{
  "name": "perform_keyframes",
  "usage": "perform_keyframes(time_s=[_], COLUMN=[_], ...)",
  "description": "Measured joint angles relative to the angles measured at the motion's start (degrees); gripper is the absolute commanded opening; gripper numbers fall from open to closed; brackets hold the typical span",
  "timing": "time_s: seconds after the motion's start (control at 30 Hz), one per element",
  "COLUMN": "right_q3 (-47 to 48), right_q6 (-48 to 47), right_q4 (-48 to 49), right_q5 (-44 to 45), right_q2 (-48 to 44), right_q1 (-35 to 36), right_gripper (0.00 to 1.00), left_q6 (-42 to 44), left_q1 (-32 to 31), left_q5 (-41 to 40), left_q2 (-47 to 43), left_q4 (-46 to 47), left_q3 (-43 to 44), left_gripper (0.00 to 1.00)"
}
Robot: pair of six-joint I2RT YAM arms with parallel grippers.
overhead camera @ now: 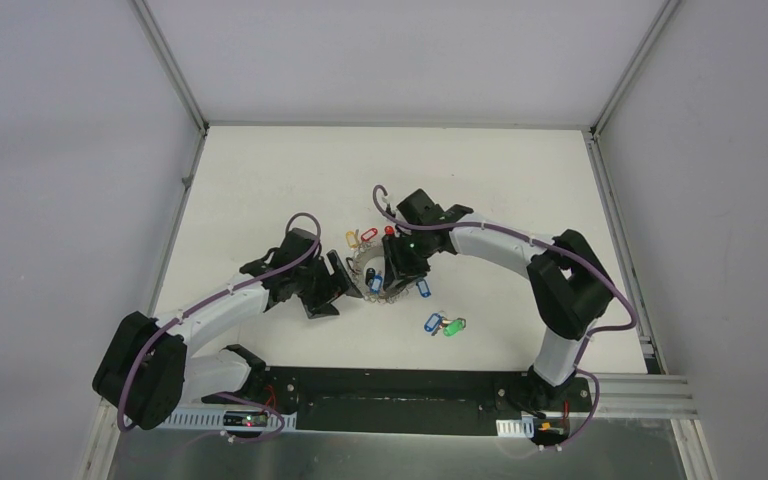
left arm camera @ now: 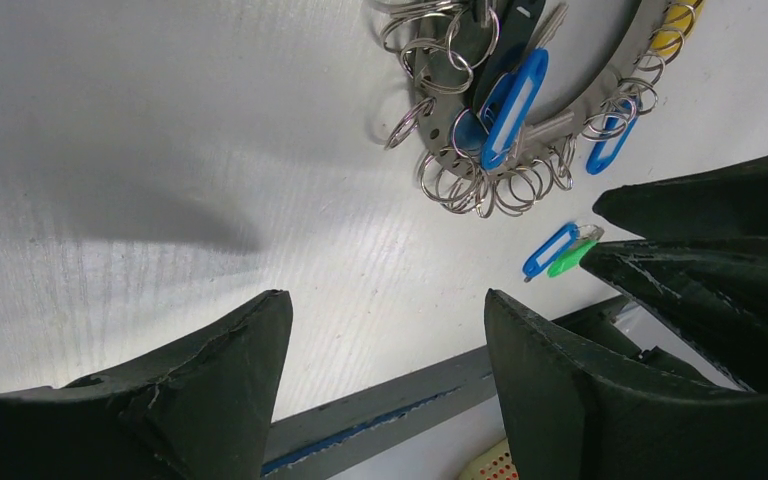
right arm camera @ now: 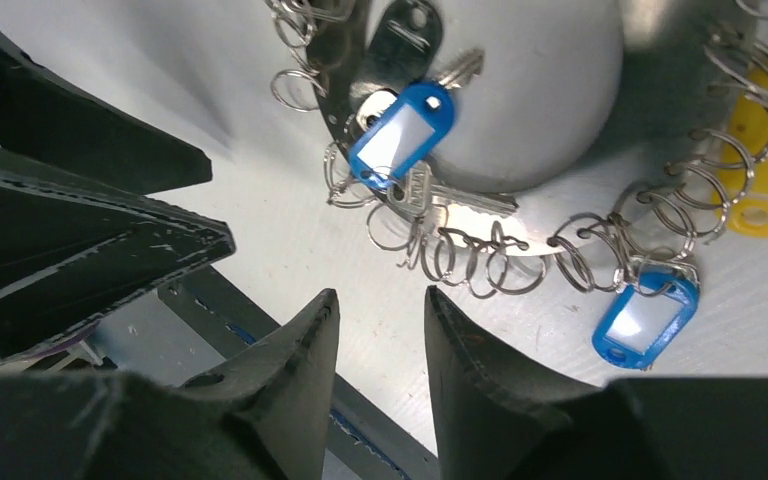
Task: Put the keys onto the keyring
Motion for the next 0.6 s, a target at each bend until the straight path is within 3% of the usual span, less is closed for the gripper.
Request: perform_keyframes(time_s=[0.6], right_q3=[5.55], right_q6=[-1.22], right_q4=[-6.78], right_q5=[8.07], right_q2=[2.12], right_q1=[3.58], right_gripper=[0.42], left_q6=[0.07], left_q1=[0.00], left_q5=[1.29], left_q2=[-0.07], left_q4=[-0.50], left_q3=[0.00], left_gripper=[0.72])
